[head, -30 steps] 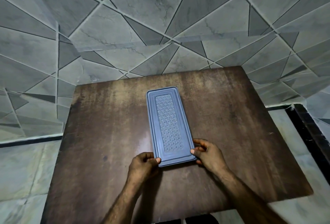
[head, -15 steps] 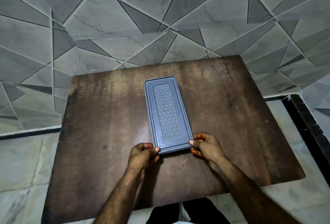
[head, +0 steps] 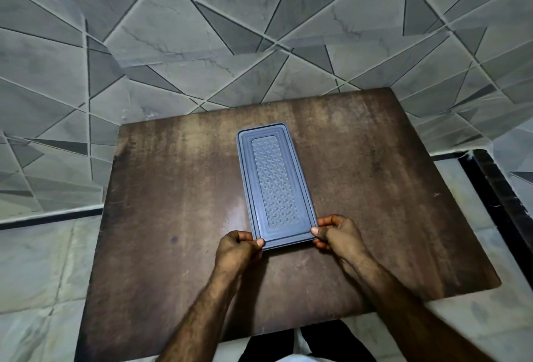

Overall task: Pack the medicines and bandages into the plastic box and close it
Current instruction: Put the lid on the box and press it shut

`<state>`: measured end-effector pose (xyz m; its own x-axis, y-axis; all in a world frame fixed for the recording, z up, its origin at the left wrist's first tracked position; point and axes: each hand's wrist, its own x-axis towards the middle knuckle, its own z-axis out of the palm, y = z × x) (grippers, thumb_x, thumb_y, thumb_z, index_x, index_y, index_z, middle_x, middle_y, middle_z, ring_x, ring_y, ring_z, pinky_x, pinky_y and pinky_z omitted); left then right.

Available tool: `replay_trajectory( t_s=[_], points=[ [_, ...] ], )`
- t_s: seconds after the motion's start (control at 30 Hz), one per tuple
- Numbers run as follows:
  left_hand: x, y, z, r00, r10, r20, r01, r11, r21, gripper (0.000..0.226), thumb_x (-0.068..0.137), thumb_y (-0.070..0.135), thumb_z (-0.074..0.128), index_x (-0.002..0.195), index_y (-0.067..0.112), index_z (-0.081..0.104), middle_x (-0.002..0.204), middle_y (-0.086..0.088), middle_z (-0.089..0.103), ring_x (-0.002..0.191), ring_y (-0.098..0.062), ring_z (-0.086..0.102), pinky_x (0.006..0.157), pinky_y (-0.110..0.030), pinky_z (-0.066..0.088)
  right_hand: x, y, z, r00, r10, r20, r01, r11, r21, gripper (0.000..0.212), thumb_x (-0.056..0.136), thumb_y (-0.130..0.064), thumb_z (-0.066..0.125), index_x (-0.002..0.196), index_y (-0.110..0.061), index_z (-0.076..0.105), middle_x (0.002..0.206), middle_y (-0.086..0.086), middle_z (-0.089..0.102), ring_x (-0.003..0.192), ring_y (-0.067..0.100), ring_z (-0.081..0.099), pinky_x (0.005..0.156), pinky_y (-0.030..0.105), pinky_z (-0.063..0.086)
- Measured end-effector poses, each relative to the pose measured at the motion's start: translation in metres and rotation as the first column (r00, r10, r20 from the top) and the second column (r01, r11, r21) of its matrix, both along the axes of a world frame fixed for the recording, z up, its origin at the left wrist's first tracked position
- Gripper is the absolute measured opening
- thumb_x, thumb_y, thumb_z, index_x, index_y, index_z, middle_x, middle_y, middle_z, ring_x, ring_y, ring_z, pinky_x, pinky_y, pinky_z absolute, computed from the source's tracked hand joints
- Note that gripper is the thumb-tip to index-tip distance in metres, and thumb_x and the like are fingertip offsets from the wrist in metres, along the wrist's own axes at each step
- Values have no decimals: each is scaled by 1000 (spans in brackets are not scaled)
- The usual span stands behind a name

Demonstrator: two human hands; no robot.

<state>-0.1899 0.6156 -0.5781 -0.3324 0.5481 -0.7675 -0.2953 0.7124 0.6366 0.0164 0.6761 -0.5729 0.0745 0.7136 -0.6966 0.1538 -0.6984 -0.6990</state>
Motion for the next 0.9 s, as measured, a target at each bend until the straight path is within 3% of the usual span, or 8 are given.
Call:
replay_trajectory(
  t_s=[0.1, 0.17, 0.23, 0.43, 0.6, 0.7, 0.8, 0.9],
  points=[
    [5, -3, 6, 1000, -23, -8, 23, 999, 38, 34, 69, 12, 83, 89, 6, 56, 76, -11, 63, 68, -25, 65, 77, -40, 56, -2, -5, 0, 999, 24, -44, -24, 1000, 4, 29, 75, 2, 75, 95, -10, 57, 79, 9, 67, 65, 21, 63, 63, 34, 51],
    [11, -5, 10, 998, -47, -50, 49, 998, 44, 52, 52, 26, 90, 87, 11, 54, 80, -9, 65, 74, -27, 67, 79, -43, 58, -6, -12, -6, 999, 46, -13, -45, 999, 7, 53, 56, -10, 89, 97, -18, 57, 89, 10, 72, 78, 24, 70, 74, 39, 58],
    [15, -7, 11, 978, -95, -187, 102, 994, 25, 52, 52, 28, 92, 86, 17, 55, 80, -3, 65, 75, -22, 65, 76, -40, 57, -8, -17, -15, 998, 53, 43, -54, 998, 20, 71, 35, -26, 93, 96, -26, 56, 92, 6, 75, 84, 23, 73, 81, 45, 59],
    [12, -3, 11, 934, -191, -301, 187, 982, -41, 44, 61, 26, 89, 82, 19, 51, 87, -5, 67, 75, -20, 62, 73, -39, 58, -10, -5, -31, 987, 58, 148, -59, 998, 2, 75, 16, -37, 85, 85, -28, 54, 78, -2, 75, 73, 18, 73, 78, 44, 59],
    [10, 1, 11, 944, -200, -261, 190, 980, -63, 47, 58, 26, 89, 81, 18, 49, 92, -9, 70, 78, -23, 66, 68, -37, 57, -17, -3, -9, 990, 49, 130, -46, 999, -20, 60, 30, -19, 86, 81, -20, 54, 72, 3, 75, 68, 23, 72, 69, 42, 60],
    [3, -1, 12, 963, -200, -181, 195, 980, -45, 57, 44, 31, 92, 82, 15, 53, 89, -9, 73, 82, -28, 71, 74, -45, 59, -14, -1, 1, 994, 78, 73, -75, 996, -45, 53, 49, -4, 86, 84, -16, 49, 77, 11, 72, 64, 24, 64, 55, 33, 46],
    [-5, 6, 10, 990, -137, -44, 139, 989, 48, 39, 61, 16, 90, 82, 9, 58, 77, -10, 68, 68, -24, 64, 64, -35, 55, -5, 7, 0, 997, 70, 18, -69, 998, -9, 32, 68, -15, 84, 78, -17, 53, 66, 5, 63, 56, 15, 53, 52, 26, 39],
    [-12, 21, 10, 997, -54, 61, 47, 994, 98, 19, 77, 13, 79, 81, 6, 62, 72, -12, 64, 61, -21, 58, 61, -29, 49, -4, 23, 3, 998, 57, -25, -57, 998, 16, 14, 82, -17, 74, 77, -15, 60, 66, 1, 63, 55, 9, 53, 50, 20, 43]
  ],
)
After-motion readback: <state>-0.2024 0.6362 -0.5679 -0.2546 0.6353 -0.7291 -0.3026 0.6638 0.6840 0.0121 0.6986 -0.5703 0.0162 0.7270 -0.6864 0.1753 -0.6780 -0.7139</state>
